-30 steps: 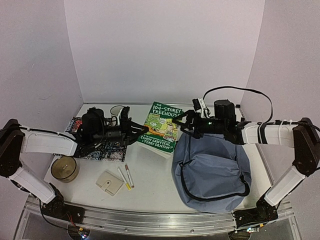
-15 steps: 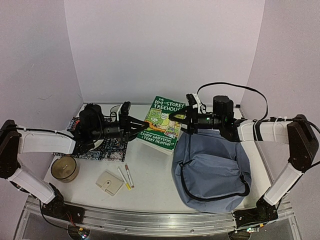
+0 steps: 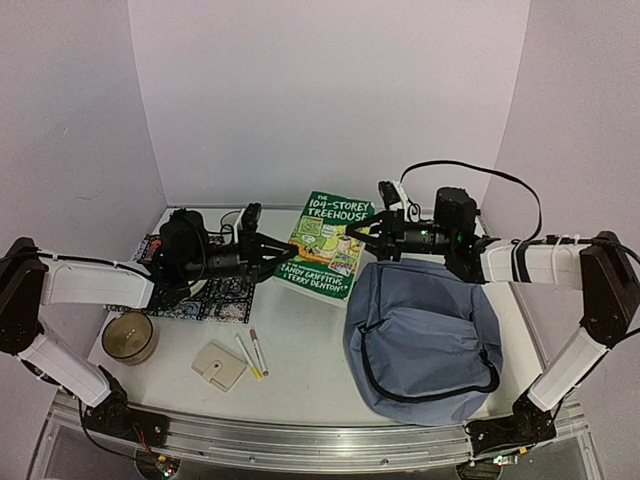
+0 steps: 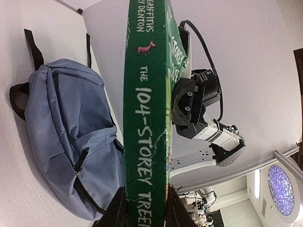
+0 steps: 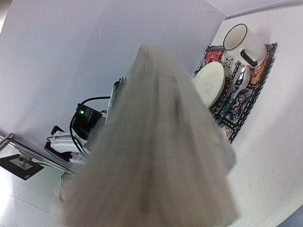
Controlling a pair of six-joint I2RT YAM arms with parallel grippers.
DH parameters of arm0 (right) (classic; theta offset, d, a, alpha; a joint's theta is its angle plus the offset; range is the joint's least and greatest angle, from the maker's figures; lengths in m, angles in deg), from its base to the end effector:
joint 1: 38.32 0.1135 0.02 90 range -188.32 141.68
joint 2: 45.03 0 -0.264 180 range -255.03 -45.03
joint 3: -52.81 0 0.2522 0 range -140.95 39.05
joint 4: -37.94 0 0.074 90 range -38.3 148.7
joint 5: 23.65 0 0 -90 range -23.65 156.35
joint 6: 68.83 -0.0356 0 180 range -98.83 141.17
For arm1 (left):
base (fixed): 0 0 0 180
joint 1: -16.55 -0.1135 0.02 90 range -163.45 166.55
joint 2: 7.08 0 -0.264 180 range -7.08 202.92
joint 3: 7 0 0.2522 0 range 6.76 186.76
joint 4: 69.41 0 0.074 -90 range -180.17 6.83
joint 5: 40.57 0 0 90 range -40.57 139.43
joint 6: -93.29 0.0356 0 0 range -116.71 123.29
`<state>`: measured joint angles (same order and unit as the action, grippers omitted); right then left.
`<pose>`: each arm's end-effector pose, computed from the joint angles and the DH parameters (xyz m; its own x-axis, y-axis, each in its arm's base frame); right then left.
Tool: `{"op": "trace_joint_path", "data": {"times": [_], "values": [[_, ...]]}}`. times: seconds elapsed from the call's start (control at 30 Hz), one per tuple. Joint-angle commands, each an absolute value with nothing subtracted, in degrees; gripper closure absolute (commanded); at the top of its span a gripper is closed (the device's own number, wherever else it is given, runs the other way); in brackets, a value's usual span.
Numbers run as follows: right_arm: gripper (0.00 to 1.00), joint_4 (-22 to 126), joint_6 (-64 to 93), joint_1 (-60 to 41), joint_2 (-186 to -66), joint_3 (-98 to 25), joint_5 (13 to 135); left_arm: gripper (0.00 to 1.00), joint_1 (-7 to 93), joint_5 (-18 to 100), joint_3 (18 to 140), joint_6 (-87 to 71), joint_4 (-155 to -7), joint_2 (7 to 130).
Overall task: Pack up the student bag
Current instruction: Pass from the left arm to the right, then pass from the right arm to the left
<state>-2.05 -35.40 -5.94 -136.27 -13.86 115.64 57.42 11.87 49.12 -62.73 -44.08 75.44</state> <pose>0.2801 0.2096 0.2984 -0.6828 0.2115 -0.6993 -0.7198 -0.0310 0.6935 0.2230 -0.2217 0.2612 -0.9008 -0.1784 -0.3959 0.3852 0.0927 -0.9182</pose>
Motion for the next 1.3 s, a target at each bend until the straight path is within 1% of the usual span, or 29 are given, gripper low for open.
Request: {"op": "trace_joint_path", "data": {"times": [0.0, 0.03, 0.07, 0.13, 0.23, 0.27, 0.47, 0.5, 0.67, 0.83, 0.97, 1.27], "values": [[0.90, -9.3, -37.3, -6.0, -132.2, -13.2, 116.0, 0.95, 56.6, 12.3, 49.0, -62.2, -38.9, 75.8], [0.97, -9.6, -37.8, -6.0, -132.0, -12.8, 115.2, 0.88, 56.6, 13.0, 48.8, -62.4, -38.9, 75.6], [1.00, -10.0, -38.4, -6.1, -131.6, -12.5, 114.2, 0.80, 56.6, 14.0, 48.4, -62.6, -38.9, 75.5], [1.00, -10.9, -40.1, -6.0, -131.1, -11.7, 111.4, 0.62, 56.6, 16.5, 47.7, -63.5, -38.8, 75.0], [1.00, -13.8, -43.0, -5.9, -130.1, -9.9, 106.9, 0.41, 56.8, 19.6, 46.8, -65.3, -38.9, 74.8], [1.00, -15.0, -44.2, -5.8, -129.8, -9.1, 105.0, 0.33, 57.0, 20.9, 46.6, -66.0, -38.8, 75.0], [1.00, -19.2, -48.6, -4.3, -129.6, -7.1, 95.7, 0.03, 60.4, 26.4, 47.1, -67.5, -38.8, 76.1], [1.00, -20.3, -49.3, -3.8, -129.8, -6.9, 94.5, 0.01, 61.2, 27.1, 47.4, -67.7, -38.8, 76.6], [1.00, -25.6, -52.1, -2.2, -131.1, -5.8, 89.8, 0.01, 64.3, 30.6, 49.2, -69.2, -38.7, 79.6], [1.00, -27.5, -52.5, -0.2, -131.4, -5.5, 85.7, 0.01, 66.4, 33.4, 50.7, -70.2, -37.4, 81.2], [1.00, -27.9, -52.2, 0.9, -131.8, -5.4, 83.6, 0.11, 66.9, 34.9, 51.2, -70.3, -35.5, 81.4], [1.00, -28.9, -52.5, 2.1, -133.0, -4.2, 80.0, 0.45, 67.1, 34.8, 50.5, -73.4, -31.5, 80.7]]}}
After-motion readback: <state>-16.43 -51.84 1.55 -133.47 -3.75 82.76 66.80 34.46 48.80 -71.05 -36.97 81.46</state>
